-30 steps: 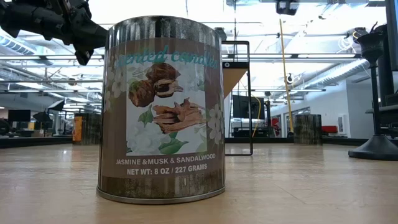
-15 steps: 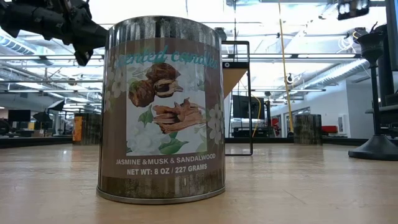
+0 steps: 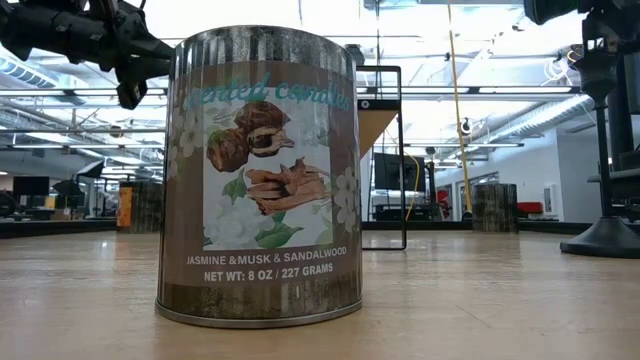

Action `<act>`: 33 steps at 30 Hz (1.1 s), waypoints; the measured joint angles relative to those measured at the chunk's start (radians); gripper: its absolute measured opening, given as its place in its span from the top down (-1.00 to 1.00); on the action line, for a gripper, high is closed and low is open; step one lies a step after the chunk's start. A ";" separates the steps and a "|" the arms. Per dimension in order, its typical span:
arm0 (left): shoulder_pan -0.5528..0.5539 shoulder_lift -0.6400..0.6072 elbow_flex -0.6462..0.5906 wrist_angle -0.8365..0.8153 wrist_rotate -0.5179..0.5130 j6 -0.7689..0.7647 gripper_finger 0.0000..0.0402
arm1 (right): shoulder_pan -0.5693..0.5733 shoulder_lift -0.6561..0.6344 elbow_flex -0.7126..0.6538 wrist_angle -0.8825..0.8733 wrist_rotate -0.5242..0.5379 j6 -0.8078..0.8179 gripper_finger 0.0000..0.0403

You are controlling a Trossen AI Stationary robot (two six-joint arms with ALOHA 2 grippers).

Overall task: Pick & Place candle stick holders
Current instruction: Put the black candlestick holder on the shelf

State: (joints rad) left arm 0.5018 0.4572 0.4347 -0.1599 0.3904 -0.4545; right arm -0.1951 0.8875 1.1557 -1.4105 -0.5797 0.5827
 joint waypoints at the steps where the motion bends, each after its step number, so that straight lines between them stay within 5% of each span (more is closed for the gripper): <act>1: 0.000 0.000 0.000 0.000 0.000 0.000 0.60 | 0.000 0.001 -0.005 0.002 0.000 0.013 0.24; 17: 0.000 0.000 0.000 0.000 0.000 0.015 0.60 | 0.001 0.091 -0.081 0.154 0.010 0.132 0.26; 33: 0.000 0.000 0.000 0.000 0.000 0.050 0.60 | 0.143 0.134 -0.081 0.193 0.213 0.256 0.26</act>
State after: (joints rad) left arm 0.5016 0.4572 0.4347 -0.1603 0.3904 -0.4046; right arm -0.0523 1.0216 1.0744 -1.2176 -0.3662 0.8386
